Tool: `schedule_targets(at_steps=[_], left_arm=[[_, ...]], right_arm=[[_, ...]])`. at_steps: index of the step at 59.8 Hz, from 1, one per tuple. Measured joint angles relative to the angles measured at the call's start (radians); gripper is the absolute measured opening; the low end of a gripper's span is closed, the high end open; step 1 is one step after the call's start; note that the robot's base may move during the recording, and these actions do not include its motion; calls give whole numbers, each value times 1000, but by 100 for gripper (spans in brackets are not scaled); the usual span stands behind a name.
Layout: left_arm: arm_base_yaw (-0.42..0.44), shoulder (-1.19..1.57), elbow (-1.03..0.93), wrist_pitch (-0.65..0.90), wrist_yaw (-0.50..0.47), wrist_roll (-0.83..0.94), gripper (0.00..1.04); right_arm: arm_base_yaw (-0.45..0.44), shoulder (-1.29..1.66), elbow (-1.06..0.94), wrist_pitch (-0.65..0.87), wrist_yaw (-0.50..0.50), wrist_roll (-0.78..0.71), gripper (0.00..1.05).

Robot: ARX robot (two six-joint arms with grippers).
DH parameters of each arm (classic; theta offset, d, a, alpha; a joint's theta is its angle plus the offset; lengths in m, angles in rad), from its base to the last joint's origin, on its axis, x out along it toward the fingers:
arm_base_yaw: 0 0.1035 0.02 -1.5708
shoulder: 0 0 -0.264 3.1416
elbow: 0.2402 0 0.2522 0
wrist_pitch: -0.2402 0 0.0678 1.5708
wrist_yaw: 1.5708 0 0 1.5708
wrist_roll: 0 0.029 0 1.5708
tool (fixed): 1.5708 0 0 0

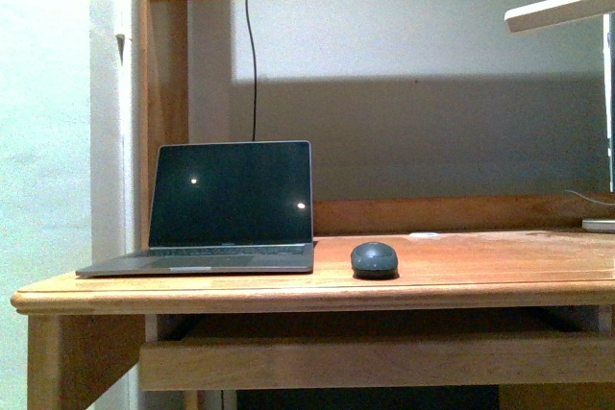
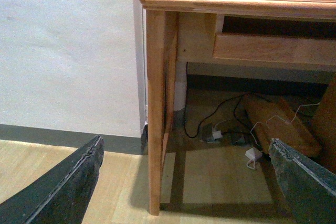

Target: Place mouse

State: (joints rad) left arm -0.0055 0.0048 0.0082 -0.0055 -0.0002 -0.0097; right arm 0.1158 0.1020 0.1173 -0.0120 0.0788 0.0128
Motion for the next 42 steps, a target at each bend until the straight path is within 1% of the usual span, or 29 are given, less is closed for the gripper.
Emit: schedule_targets(at_steps=[2, 3, 5, 6, 42], left_arm=[[0, 0, 0, 0, 0, 0, 97], [0, 0, 0, 0, 0, 0, 97], [0, 0, 0, 0, 0, 0, 97], [0, 0, 0, 0, 0, 0, 97], [0, 0, 0, 0, 0, 0, 97]], right_arm=[[-55, -6, -12, -2, -54, -3, 12], [-66, -8, -14, -2, -62, -3, 10], [-95, -14, -23, -2, -64, -4, 3], [-99, -16, -24, -2, -65, -5, 2], [-113, -92, -102, 9, -77, -7, 3]])
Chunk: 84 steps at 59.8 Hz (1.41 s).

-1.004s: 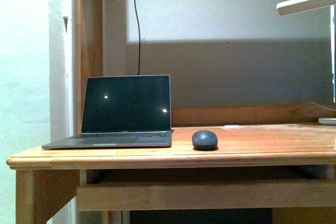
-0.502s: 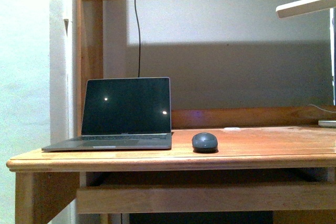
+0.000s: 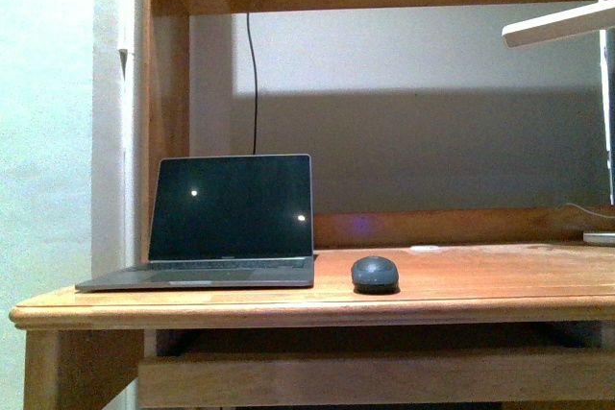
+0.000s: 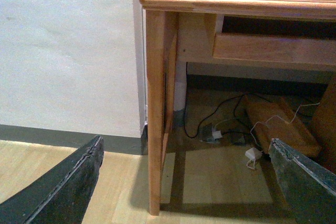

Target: Place mouse

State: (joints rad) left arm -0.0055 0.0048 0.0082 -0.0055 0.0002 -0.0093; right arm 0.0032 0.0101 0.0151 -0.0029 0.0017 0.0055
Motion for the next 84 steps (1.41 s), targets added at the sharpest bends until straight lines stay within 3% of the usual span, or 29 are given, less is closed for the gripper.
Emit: schedule_targets(at_steps=[16, 50, 84], left_arm=[[0, 0, 0, 0, 0, 0, 97], [0, 0, 0, 0, 0, 0, 97], [0, 0, 0, 0, 0, 0, 97]], right_arm=[[0, -4, 0, 0, -2, 0, 3], [0, -4, 0, 0, -2, -2, 98], [0, -4, 0, 0, -2, -2, 97]])
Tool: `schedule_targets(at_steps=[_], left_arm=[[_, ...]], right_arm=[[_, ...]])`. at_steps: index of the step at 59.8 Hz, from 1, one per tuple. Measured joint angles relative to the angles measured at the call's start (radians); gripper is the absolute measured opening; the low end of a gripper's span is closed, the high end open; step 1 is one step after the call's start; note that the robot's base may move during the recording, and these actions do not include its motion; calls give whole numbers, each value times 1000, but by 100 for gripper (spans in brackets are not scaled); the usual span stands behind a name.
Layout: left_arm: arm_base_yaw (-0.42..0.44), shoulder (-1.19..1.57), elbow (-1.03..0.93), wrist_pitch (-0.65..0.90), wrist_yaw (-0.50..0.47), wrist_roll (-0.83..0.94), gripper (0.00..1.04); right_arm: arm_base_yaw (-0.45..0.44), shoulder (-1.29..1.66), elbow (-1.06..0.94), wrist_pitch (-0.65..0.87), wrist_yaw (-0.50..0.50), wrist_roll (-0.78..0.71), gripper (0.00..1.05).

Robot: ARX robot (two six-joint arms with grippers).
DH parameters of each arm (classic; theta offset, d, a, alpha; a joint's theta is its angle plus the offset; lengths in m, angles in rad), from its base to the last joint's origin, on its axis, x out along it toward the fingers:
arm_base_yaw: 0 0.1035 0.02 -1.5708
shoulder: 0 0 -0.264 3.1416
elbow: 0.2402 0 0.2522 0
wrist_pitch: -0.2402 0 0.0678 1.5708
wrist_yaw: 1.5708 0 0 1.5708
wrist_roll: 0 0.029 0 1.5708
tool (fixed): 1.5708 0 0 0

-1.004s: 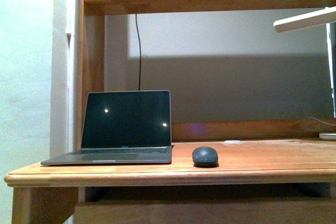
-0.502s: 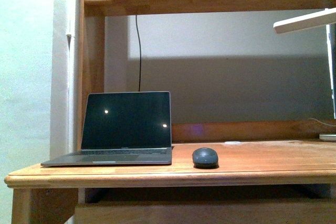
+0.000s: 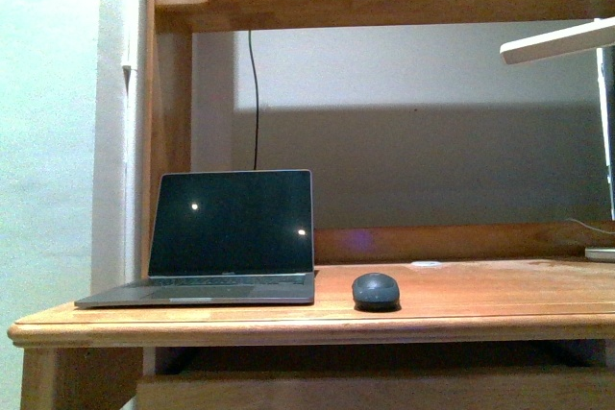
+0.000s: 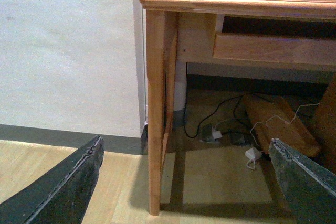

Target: Place mouse

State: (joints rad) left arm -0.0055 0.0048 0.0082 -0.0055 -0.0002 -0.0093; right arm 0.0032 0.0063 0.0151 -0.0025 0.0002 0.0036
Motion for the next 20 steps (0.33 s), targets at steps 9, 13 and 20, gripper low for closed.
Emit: schedule_targets(at_steps=[9, 13, 20], left_arm=[[0, 0, 0, 0, 0, 0, 97], [0, 0, 0, 0, 0, 0, 97], [0, 0, 0, 0, 0, 0, 97]], right_arm=[[0, 0, 0, 0, 0, 0, 97], [0, 0, 0, 0, 0, 0, 97], [0, 0, 0, 0, 0, 0, 97]])
